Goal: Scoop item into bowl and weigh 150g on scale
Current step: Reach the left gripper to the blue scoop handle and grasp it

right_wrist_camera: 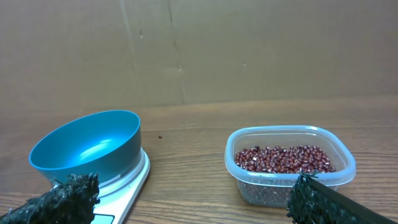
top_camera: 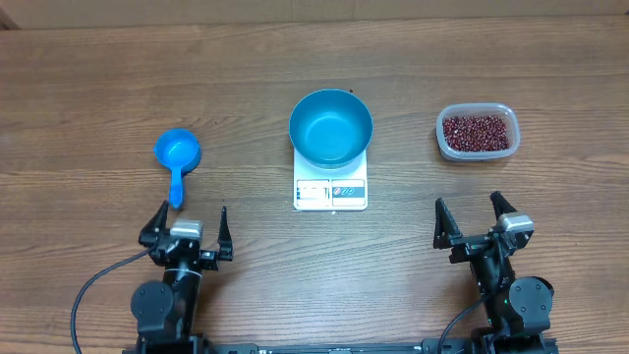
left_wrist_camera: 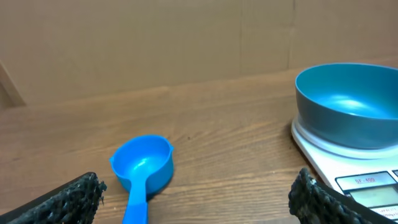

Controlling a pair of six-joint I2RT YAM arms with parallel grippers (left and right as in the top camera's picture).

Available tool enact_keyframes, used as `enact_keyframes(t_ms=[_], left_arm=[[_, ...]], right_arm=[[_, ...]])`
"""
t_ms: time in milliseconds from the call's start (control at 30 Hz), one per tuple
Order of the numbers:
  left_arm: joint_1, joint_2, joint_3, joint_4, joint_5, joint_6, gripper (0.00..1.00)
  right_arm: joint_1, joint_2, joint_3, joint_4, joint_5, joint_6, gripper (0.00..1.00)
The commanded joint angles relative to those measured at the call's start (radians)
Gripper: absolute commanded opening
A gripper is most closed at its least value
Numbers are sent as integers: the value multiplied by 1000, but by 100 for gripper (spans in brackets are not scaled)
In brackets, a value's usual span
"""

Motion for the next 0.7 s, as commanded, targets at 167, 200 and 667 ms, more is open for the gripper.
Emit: enact_keyframes(t_ms=[167,200,667], left_arm=[[10,404,319,-42,90,1,100],[10,468,373,-62,105,1,100],[10,1295,1309,-721,171,0,100]], right_arm=[[5,-11,-11,3,6,4,100],[5,-12,-11,3,6,4,100],[5,-12,-11,3,6,4,100]])
